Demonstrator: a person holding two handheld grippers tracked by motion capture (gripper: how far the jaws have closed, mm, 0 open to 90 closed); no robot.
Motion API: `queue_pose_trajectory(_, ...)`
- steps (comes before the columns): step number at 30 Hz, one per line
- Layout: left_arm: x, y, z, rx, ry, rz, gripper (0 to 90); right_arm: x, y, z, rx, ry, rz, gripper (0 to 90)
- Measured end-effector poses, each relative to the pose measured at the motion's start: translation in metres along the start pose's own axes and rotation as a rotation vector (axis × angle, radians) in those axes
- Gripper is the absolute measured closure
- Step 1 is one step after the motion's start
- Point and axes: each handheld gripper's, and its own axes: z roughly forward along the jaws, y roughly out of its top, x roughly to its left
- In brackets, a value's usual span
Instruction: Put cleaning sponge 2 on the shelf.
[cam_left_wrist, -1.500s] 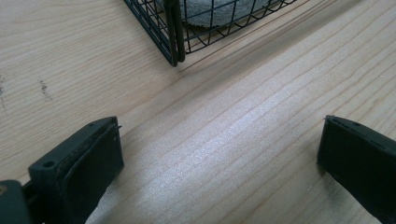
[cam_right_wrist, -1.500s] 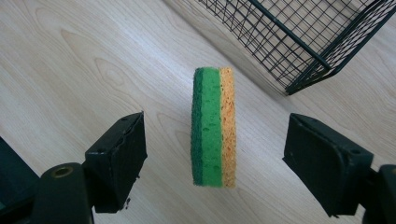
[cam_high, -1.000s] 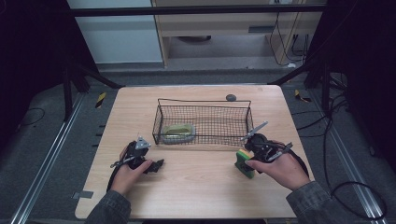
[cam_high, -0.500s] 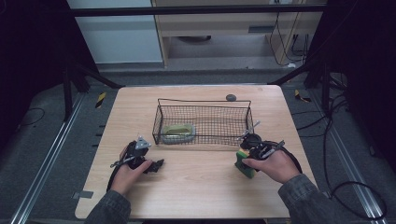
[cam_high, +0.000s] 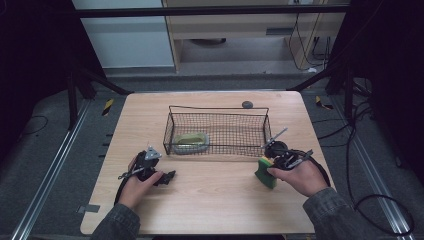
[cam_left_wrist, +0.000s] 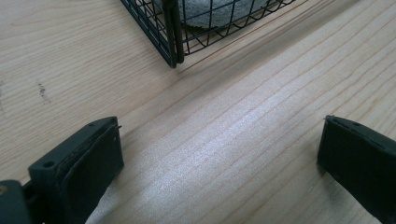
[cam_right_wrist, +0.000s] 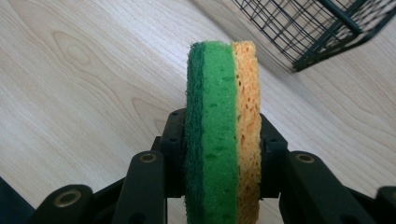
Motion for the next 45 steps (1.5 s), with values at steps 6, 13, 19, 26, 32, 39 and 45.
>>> queue_pose_trajectory(6, 0.0, 0.0, 0.0, -0.001, 0.001, -0.001, 0.0, -0.005, -0.006, -0.011, -0.03, -0.017, -0.003, 64.1)
queue_pose_trajectory(13, 0.0, 0.0, 0.0, -0.003, 0.001, 0.0, 0.0, -0.017, -0.012, -0.025, -0.056, -0.034, 0.017, 64.2)
queue_pose_trajectory(19, 0.0, -0.001, 0.0, -0.011, 0.001, 0.0, 0.0, -0.029, -0.014, -0.036, -0.079, -0.07, 0.015, 64.3)
queue_pose_trajectory(26, -0.001, -0.003, 0.001, -0.029, 0.004, -0.007, 0.0, -0.043, -0.01, -0.05, -0.12, -0.106, 0.03, 64.4)
queue_pose_trajectory(32, -0.001, -0.002, 0.001, -0.029, 0.01, -0.014, 0.0, -0.053, -0.004, -0.061, -0.139, -0.135, 0.032, 64.5)
queue_pose_trajectory(39, -0.002, -0.002, 0.001, -0.029, 0.012, -0.016, 0.0, -0.067, 0.01, -0.078, -0.173, -0.193, 0.026, 64.6)
queue_pose_trajectory(45, -0.002, -0.002, 0.002, -0.034, 0.014, -0.022, 0.0, -0.074, 0.028, -0.087, -0.205, -0.225, 0.012, 64.6)
